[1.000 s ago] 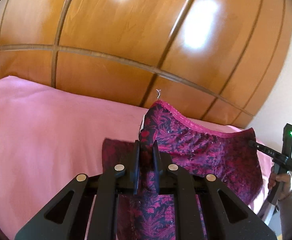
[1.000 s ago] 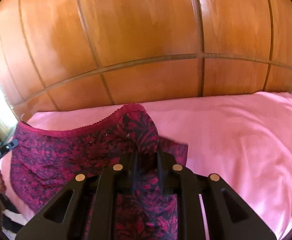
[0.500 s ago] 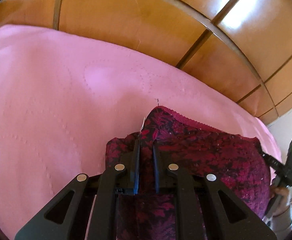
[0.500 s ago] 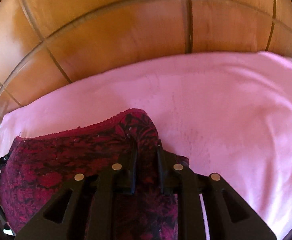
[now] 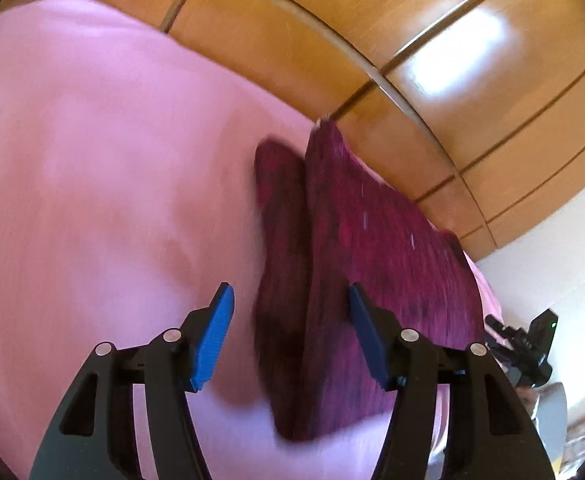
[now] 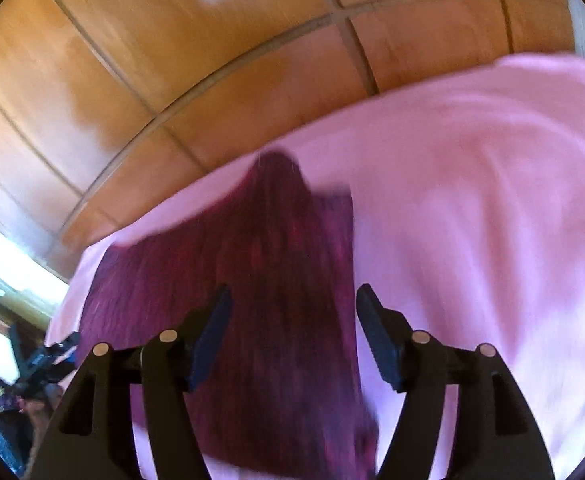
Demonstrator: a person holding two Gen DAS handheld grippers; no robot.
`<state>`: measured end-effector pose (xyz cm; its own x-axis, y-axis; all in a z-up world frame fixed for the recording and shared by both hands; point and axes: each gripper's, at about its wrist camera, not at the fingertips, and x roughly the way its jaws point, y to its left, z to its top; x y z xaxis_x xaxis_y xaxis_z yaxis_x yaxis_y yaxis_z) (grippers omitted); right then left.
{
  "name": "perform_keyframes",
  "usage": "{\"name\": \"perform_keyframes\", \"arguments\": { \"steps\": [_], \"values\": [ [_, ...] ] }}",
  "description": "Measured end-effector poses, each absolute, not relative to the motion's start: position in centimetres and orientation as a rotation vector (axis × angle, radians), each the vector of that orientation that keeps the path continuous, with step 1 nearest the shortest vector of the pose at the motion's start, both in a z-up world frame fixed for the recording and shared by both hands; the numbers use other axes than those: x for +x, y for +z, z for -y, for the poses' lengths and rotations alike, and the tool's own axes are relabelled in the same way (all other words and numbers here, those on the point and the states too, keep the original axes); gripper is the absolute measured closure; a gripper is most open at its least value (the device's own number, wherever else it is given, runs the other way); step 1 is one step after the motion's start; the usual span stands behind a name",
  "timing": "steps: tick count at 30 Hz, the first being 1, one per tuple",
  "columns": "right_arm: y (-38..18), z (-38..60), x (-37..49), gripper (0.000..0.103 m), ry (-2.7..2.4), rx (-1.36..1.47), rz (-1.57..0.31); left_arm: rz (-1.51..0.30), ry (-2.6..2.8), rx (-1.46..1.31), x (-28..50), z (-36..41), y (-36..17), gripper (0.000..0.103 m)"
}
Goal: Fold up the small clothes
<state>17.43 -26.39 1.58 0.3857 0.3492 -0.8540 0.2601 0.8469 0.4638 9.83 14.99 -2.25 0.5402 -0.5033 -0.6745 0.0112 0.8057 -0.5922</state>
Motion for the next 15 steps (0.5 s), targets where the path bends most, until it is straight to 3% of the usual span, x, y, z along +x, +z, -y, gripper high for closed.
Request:
{"name": "perform_keyframes", "arguments": {
  "steps": [2, 4, 5, 6, 7, 8, 12, 15],
  "values": [
    [1.1, 26.0, 14.3, 0.039, 0.052, 0.602, -1.219, -0.963, -0.375, -0.614, 7.6, -14.9, -2.7, 0.045],
    [0.4, 25.4, 12.7, 0.047, 0.054, 0.610, -1.237, -0.976, -0.381, -0.616, 7.1, -13.7, -3.4, 0.046],
    [0.2, 25.2, 12.3, 0.056, 0.032, 0.585, -1.235, -0.985, -0.382, -0.607, 7.0, -13.2, -3.7, 0.052],
    [0.2, 25.0, 12.0, 0.066, 0.017, 0.592, -1.232, -0.996, -0.405, -0.610, 7.0, -12.7, -4.1, 0.075],
    [0.2, 25.1, 12.0, 0.072, 0.004, 0.613, -1.228, -1.006, -0.396, -0.611, 7.1, -12.4, -4.3, 0.083],
    [0.6, 25.2, 12.1, 0.086, 0.000, 0.639, -1.208, -1.003, -0.393, -0.620, 6.9, -12.5, -4.2, 0.087],
    [4.2, 25.4, 11.7, 0.091, 0.045, 0.636, -1.138, -0.947, -0.403, -0.646, 6.0, -13.4, -1.7, 0.095],
    [5.7, 25.8, 10.8, 0.092, 0.079, 0.645, -1.126, -0.937, -0.425, -0.649, 4.7, -14.2, -0.2, 0.095]
  ]
}}
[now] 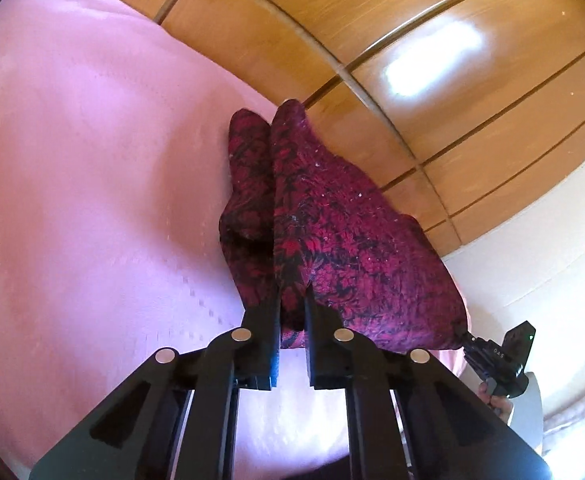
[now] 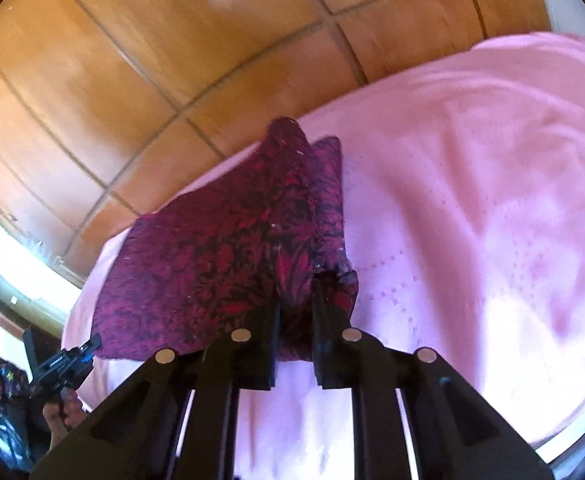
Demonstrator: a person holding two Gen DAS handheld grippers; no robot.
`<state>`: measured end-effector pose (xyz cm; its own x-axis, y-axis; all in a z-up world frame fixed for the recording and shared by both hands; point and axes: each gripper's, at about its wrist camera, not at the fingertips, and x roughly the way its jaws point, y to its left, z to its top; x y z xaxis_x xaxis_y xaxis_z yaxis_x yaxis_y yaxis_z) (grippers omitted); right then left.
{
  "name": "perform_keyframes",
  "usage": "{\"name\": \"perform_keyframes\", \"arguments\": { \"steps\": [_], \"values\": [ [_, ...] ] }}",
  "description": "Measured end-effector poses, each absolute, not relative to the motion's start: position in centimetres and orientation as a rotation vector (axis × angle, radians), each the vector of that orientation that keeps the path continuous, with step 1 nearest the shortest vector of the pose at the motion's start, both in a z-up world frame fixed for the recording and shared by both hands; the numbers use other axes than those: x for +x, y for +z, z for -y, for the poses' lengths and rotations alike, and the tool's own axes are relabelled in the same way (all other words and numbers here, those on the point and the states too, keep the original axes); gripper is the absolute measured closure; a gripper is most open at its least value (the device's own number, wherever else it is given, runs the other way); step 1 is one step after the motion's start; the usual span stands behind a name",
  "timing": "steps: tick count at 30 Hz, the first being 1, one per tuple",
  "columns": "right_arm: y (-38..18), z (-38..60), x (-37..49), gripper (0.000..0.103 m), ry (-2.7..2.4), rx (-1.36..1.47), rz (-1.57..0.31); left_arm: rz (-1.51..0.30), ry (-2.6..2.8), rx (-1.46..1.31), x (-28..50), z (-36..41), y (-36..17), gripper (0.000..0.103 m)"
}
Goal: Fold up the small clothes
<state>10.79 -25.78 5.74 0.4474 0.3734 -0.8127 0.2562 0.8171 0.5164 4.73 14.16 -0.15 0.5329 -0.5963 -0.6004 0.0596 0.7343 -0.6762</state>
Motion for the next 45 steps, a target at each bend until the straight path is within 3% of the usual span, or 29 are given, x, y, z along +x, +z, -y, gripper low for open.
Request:
{"name": "perform_keyframes", "arguments": {
  "steps": [4, 7, 10, 11, 12, 18, 23, 24, 25, 26, 36, 42, 44, 45],
  "values": [
    [4.4, 26.1, 9.9, 0.092, 0.065, 0.650, -1.190, -1.043, -0.379, -0.607, 3.9, -14.2, -0.7, 0.092],
    [2.9, 26.1, 9.9, 0.091, 0.050, 0.644, -1.223, -1.011, -0.358, -0.596, 3.9, -14.5, -0.6, 0.089],
    [4.2, 25.5, 10.8, 0.080, 0.027, 0.558, -1.195, -0.942, -0.325, -0.625, 4.3, -15.7, 1.1, 0.068],
    [5.1, 25.3, 11.4, 0.075, 0.020, 0.532, -1.168, -0.918, -0.316, -0.633, 4.8, -16.0, 1.6, 0.065],
    [5.8, 24.9, 11.5, 0.061, 0.012, 0.509, -1.148, -0.915, -0.322, -0.648, 5.3, -16.2, 1.8, 0.064],
    [7.8, 21.2, 14.6, 0.037, 0.084, 0.423, -1.091, -0.924, -0.362, -0.691, 11.4, -15.8, 3.0, 0.064],
    [6.0, 18.8, 17.7, 0.033, 0.092, 0.382, -1.134, -1.000, -0.381, -0.642, 16.0, -13.1, 2.6, 0.064],
    [5.3, 18.5, 18.3, 0.033, 0.084, 0.379, -1.144, -1.033, -0.396, -0.623, 16.9, -12.4, 2.3, 0.071],
    [4.8, 18.4, 18.7, 0.033, 0.081, 0.381, -1.149, -1.038, -0.383, -0.589, 17.4, -11.9, 2.2, 0.099],
    [4.5, 18.3, 19.0, 0.033, 0.083, 0.386, -1.154, -1.035, -0.334, -0.530, 17.7, -11.6, 2.3, 0.101],
    [-0.5, 17.0, 20.4, 0.034, 0.066, 0.337, -1.183, -1.046, -0.147, -0.417, 16.0, -12.4, 0.6, 0.101],
    [-0.6, 17.1, 20.1, 0.034, 0.068, 0.341, -1.165, -0.904, -0.107, -0.265, 14.7, -9.5, 5.9, 0.097],
    [-0.5, 17.3, 20.0, 0.033, 0.064, 0.352, -1.161, -0.841, -0.106, -0.176, 13.9, -7.7, 7.4, 0.074],
    [-0.5, 17.3, 20.1, 0.033, 0.059, 0.353, -1.162, -0.830, -0.112, -0.157, 13.8, -7.1, 7.8, 0.052]
  ]
}}
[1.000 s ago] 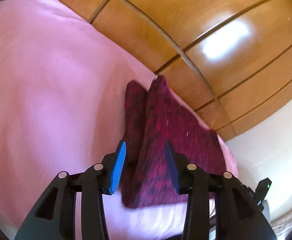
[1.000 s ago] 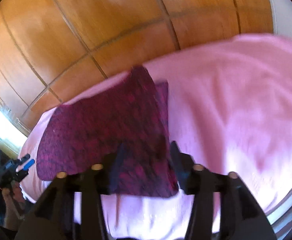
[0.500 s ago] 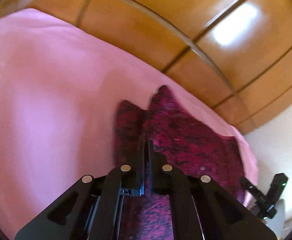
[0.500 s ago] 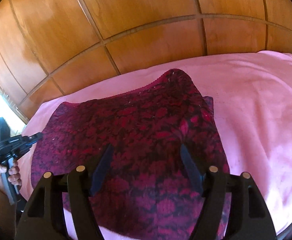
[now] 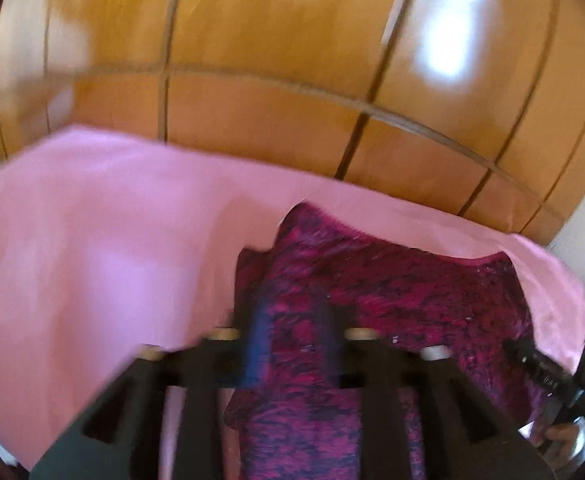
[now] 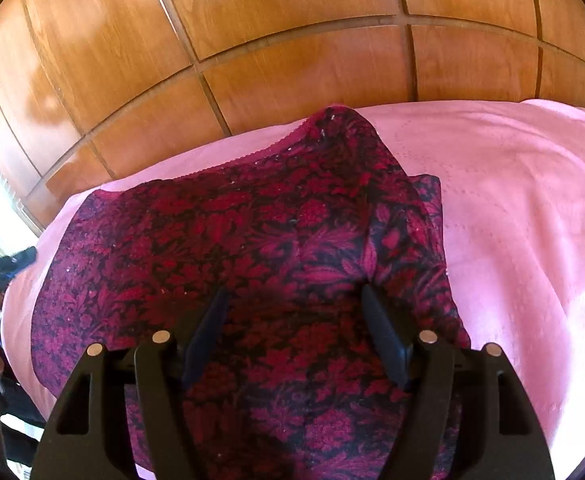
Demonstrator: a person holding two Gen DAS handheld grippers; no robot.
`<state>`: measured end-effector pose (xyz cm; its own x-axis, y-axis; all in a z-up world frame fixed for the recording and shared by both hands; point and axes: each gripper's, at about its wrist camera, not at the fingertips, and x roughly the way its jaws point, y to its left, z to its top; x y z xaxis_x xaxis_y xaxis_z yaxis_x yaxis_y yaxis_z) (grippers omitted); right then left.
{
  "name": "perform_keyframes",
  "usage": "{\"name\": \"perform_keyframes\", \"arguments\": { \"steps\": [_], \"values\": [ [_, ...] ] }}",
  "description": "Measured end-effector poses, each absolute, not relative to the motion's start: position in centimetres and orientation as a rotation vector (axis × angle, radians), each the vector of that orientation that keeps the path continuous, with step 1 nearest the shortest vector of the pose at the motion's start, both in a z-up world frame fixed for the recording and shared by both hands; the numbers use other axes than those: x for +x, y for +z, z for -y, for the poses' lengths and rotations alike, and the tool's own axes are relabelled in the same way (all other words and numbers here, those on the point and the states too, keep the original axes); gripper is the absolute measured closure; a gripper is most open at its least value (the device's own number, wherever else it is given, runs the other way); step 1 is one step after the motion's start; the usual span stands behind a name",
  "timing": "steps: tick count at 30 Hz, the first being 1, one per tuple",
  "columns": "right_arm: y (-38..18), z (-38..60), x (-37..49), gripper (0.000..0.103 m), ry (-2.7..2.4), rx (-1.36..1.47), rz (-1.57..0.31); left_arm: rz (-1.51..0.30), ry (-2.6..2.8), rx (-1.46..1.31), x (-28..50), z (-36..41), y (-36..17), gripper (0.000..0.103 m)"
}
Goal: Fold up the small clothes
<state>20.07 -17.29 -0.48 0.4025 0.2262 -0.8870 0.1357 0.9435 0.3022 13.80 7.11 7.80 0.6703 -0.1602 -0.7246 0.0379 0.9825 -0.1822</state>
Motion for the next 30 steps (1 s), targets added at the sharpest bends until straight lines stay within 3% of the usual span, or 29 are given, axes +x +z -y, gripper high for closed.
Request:
{"name": "perform_keyframes", "arguments": {
  "steps": [1, 2, 15, 22, 23, 24, 30],
  "values": [
    [-0.3, 17.2, 20.1, 0.033, 0.056, 0.350, -1.164, -0.809, -0.121, -0.142, 13.6, -6.5, 8.1, 0.041],
    [-0.1, 17.1, 20.0, 0.032, 0.056, 0.348, -1.165, -0.794, -0.119, -0.130, 13.6, -6.0, 8.3, 0.039],
    [-0.6, 17.9, 19.4, 0.023, 0.084, 0.372, -1.156, -0.816, -0.141, -0.023, 15.7, -3.3, 6.6, 0.044],
    [-0.7, 17.1, 19.7, 0.015, 0.085, 0.348, -1.157, -0.918, -0.028, -0.090, 19.2, -5.4, 4.0, 0.044],
    [-0.7, 16.9, 19.8, 0.014, 0.082, 0.343, -1.159, -0.985, -0.031, -0.140, 20.6, -6.2, 2.7, 0.048],
    [-0.7, 16.9, 19.8, 0.013, 0.079, 0.342, -1.159, -1.019, -0.046, -0.172, 21.4, -6.5, 1.8, 0.077],
    [-1.1, 17.1, 20.2, 0.013, 0.086, 0.359, -1.159, -1.029, -0.069, -0.261, 23.5, -8.2, -2.3, 0.080]
  ]
}}
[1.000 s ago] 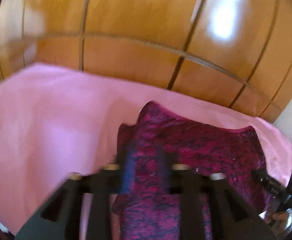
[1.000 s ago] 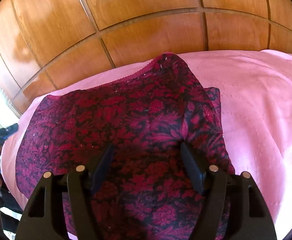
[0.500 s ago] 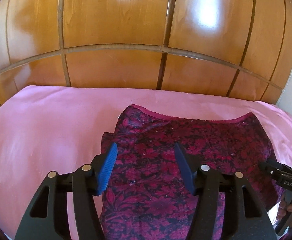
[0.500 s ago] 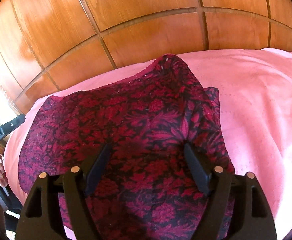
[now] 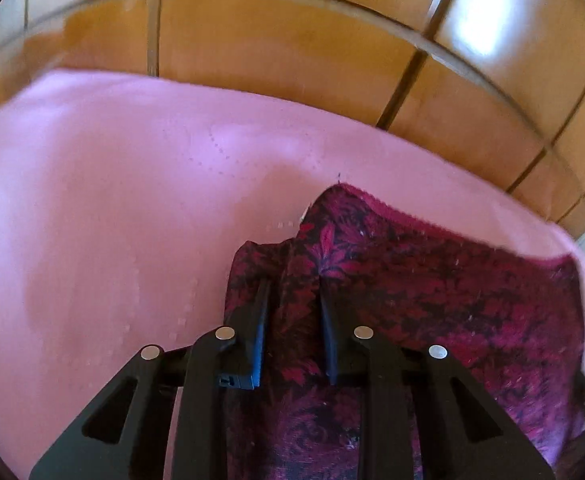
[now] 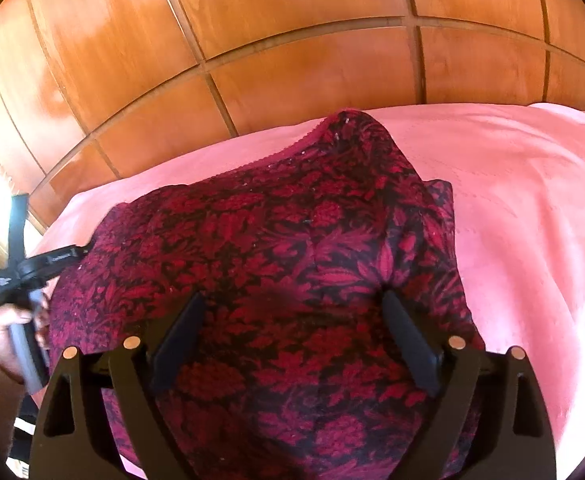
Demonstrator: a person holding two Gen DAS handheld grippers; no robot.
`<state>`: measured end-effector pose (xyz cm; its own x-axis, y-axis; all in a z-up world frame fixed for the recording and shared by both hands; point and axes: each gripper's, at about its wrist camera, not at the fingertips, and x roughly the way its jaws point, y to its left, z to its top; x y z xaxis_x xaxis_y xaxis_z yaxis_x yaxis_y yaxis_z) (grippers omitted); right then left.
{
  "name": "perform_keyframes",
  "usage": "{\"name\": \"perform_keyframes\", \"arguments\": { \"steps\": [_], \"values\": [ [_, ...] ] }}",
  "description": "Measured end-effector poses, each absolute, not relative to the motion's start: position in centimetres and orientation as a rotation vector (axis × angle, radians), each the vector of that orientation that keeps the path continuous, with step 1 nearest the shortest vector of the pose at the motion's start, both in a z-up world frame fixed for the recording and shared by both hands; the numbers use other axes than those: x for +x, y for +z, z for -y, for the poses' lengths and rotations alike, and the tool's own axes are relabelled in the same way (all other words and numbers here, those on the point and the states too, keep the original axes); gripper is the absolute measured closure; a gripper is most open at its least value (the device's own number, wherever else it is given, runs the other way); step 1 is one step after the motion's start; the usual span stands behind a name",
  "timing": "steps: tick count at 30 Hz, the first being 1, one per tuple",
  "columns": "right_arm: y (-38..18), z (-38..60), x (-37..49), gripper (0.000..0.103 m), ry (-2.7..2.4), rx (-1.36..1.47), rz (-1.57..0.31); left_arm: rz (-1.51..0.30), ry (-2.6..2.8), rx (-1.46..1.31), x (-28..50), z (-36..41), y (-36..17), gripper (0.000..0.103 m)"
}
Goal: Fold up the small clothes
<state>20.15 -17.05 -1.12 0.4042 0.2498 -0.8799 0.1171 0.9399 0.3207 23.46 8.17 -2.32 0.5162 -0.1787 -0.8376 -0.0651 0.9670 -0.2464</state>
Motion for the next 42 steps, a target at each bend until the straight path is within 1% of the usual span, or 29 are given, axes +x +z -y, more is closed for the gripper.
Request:
{"name": "perform_keyframes", "arguments": {
  "steps": [3, 5, 6, 7, 8, 9, 12, 15, 17, 20, 25, 29, 35, 37, 38, 39, 40, 42],
  "values": [
    [-1.1, 17.0, 20.3, 0.011, 0.091, 0.364, -1.164, -1.009, -0.098, -0.333, 23.1, -9.1, -2.3, 0.079],
    [-1.2, 16.9, 20.3, 0.011, 0.093, 0.354, -1.161, -1.002, -0.099, -0.322, 22.4, -8.8, -1.7, 0.079],
    [-1.2, 17.1, 20.3, 0.011, 0.096, 0.352, -1.160, -0.986, -0.087, -0.326, 21.8, -8.8, -0.8, 0.074],
    [-1.1, 17.2, 20.3, 0.011, 0.097, 0.357, -1.159, -0.967, -0.061, -0.321, 21.2, -8.8, -0.1, 0.057],
    [-1.0, 17.3, 20.3, 0.011, 0.099, 0.368, -1.158, -0.941, -0.016, -0.299, 20.3, -8.7, 0.9, 0.051],
    [-0.6, 17.5, 20.2, 0.011, 0.102, 0.385, -1.159, -0.907, 0.016, -0.277, 19.1, -8.4, 1.9, 0.048],
    [1.3, 18.4, 19.9, 0.011, 0.124, 0.416, -1.137, -0.870, 0.016, -0.249, 15.8, -7.4, 3.5, 0.048],
    [3.0, 20.9, 19.0, 0.007, 0.096, 0.489, -1.089, -0.867, 0.023, -0.227, 13.3, -6.3, 4.0, 0.048],
    [3.3, 22.8, 18.3, 0.007, 0.053, 0.528, -1.072, -0.859, 0.029, -0.236, 11.5, -5.7, 4.3, 0.048],
    [2.2, 25.9, 17.1, 0.007, 0.000, 0.665, -1.081, -0.830, 0.004, -0.218, 9.3, -4.4, 5.1, 0.047],
    [-1.3, 28.2, 15.6, 0.006, 0.073, 0.909, -1.134, -0.885, -0.103, -0.209, 8.5, -1.8, 4.9, 0.046],
    [-3.0, 28.3, 13.9, 0.006, 0.090, 0.954, -1.167, -0.906, -0.162, -0.188, 7.8, -0.1, 4.5, 0.046],
    [-2.6, 27.7, 12.6, 0.006, 0.179, 0.898, -1.164, -0.951, -0.195, -0.090, 8.2, 2.3, 3.0, 0.046],
    [-2.7, 26.9, 12.4, 0.011, 0.176, 0.869, -1.174, -0.958, -0.198, -0.075, 8.4, 2.3, 2.6, 0.045],
    [-2.7, 26.6, 12.5, 0.020, 0.172, 0.855, -1.180, -0.970, -0.200, -0.065, 8.5, 2.4, 2.2, 0.045],
    [-2.8, 26.2, 12.4, 0.035, 0.171, 0.854, -1.192, -0.982, -0.201, -0.062, 8.6, 2.4, 1.8, 0.045],
    [-2.9, 26.0, 12.6, 0.039, 0.167, 0.853, -1.207, -0.984, -0.201, -0.068, 8.8, 2.3, 1.6, 0.044],
    [-2.6, 25.7, 13.0, 0.052, 0.180, 0.838, -1.216, -0.985, -0.200, -0.070, 8.8, 2.3, 1.3, 0.044]
  ]
}}
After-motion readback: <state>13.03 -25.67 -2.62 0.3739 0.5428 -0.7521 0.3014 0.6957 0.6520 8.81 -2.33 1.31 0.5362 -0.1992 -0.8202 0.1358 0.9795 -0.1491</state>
